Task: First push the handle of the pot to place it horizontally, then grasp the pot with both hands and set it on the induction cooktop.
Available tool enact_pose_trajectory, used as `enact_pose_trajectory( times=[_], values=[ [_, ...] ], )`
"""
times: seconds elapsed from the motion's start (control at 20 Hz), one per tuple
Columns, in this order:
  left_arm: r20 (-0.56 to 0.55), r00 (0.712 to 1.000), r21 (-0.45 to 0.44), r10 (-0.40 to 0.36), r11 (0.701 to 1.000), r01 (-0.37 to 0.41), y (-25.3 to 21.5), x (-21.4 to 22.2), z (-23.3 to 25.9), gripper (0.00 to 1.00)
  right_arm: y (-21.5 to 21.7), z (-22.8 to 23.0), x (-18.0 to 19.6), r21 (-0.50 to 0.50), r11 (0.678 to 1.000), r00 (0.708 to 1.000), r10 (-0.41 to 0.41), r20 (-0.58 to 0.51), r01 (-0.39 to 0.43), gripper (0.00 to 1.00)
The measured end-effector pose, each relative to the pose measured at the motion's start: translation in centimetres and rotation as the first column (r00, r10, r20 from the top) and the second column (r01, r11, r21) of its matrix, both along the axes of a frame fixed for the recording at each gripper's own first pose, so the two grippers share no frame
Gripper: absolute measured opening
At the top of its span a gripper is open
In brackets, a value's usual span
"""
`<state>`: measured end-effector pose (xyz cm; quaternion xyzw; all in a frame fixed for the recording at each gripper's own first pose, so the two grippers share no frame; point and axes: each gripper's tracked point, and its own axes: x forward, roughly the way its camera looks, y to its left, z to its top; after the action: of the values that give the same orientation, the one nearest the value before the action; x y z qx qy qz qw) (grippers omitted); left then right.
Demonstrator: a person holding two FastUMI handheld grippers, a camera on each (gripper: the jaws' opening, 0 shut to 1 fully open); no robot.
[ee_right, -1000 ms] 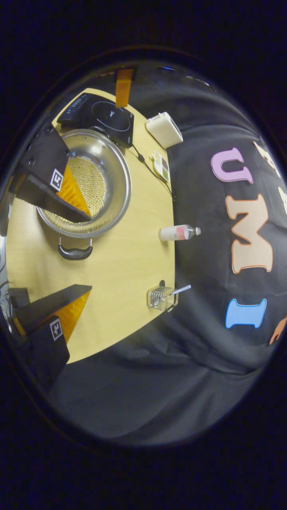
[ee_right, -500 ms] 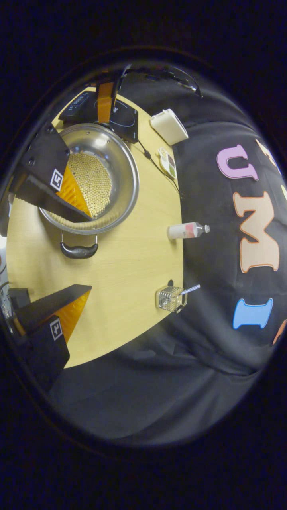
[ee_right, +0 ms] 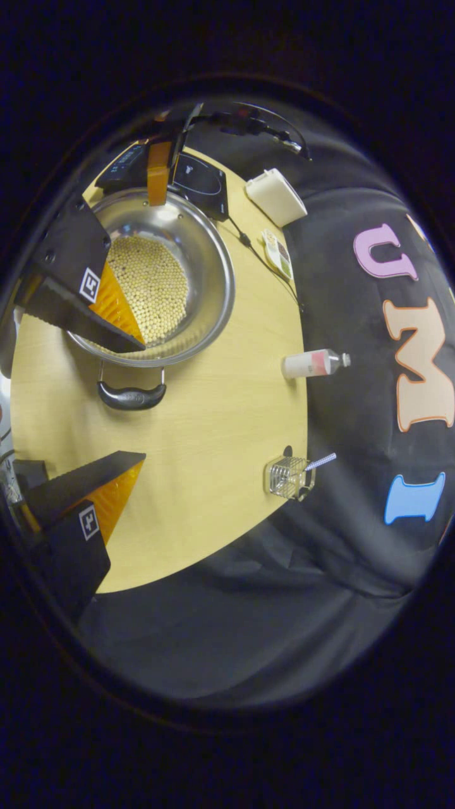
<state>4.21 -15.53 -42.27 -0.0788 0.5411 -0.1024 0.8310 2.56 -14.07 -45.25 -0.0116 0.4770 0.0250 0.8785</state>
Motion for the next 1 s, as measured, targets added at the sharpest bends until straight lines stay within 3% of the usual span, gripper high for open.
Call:
enact_pose_trajectory(
  times=[0.5,0.8,1.0],
  values=[
    [-0.074,0.997,0.008,0.001,1.0,0.0,-0.7,0.4,-2.2,0.96,1.8,-4.7,0.0,0.069,0.997,0.981,-0.007,-0.196,0.021,0.98],
    [-0.118,0.993,-0.005,0.016,1.0,-0.017,-1.4,0.6,-3.4,0.95,3.3,-6.8,0.0,0.107,0.992,0.95,-0.033,-0.312,0.07,0.97],
    [-0.141,0.99,0.022,0.011,1.0,-0.008,-1.1,1.0,-4.0,0.92,4.4,-8.2,-0.2,0.14,0.984,0.914,-0.044,-0.403,0.11,0.97]
  ],
)
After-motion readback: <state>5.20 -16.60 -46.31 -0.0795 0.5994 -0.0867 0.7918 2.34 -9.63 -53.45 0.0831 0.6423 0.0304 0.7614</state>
